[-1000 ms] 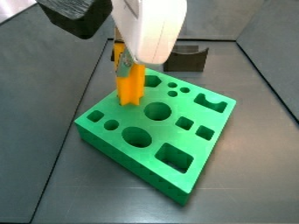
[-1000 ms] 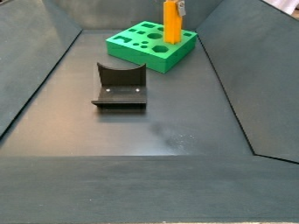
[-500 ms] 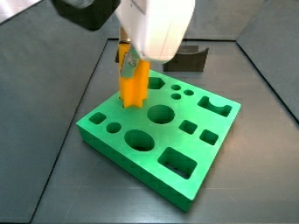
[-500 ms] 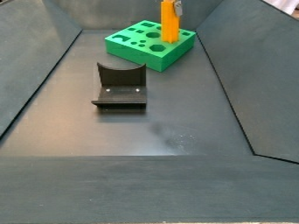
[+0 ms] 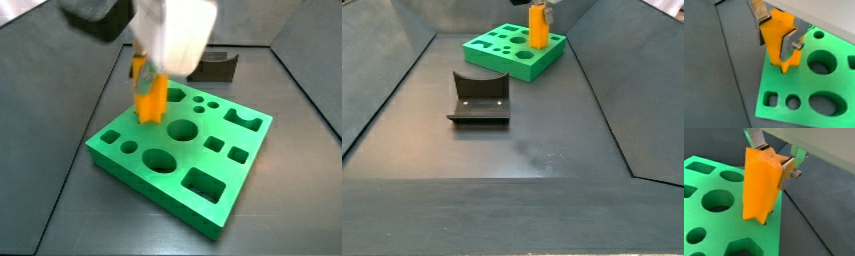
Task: Pick up the star object. Move up. Place the star object on the fixture. Regrasp the star object. Move to above the board. Insert the star object.
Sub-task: Insert the star object.
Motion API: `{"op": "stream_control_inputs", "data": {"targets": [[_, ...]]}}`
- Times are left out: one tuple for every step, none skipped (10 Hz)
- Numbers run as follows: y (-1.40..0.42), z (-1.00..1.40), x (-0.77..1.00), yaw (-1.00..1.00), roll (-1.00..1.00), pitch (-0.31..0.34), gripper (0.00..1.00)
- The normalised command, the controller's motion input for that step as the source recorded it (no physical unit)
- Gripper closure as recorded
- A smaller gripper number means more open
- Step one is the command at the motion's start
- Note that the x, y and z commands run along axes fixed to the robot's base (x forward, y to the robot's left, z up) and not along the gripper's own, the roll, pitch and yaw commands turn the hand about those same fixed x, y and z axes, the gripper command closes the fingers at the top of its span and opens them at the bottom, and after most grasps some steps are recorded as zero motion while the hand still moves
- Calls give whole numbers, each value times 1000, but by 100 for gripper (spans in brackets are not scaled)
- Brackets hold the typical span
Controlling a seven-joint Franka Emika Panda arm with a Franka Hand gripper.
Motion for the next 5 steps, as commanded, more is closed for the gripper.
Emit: {"op": "stream_control_inputs", "data": {"targets": [[0,-994,-431,0,-93,-26,100],[0,-963,-411,0,-106,-27,100],[0,-874,-214,0,-114,-81,100],[0,-186,-37,0,-79,-93,100],[0,-6,0,0,0,0,100]]}}
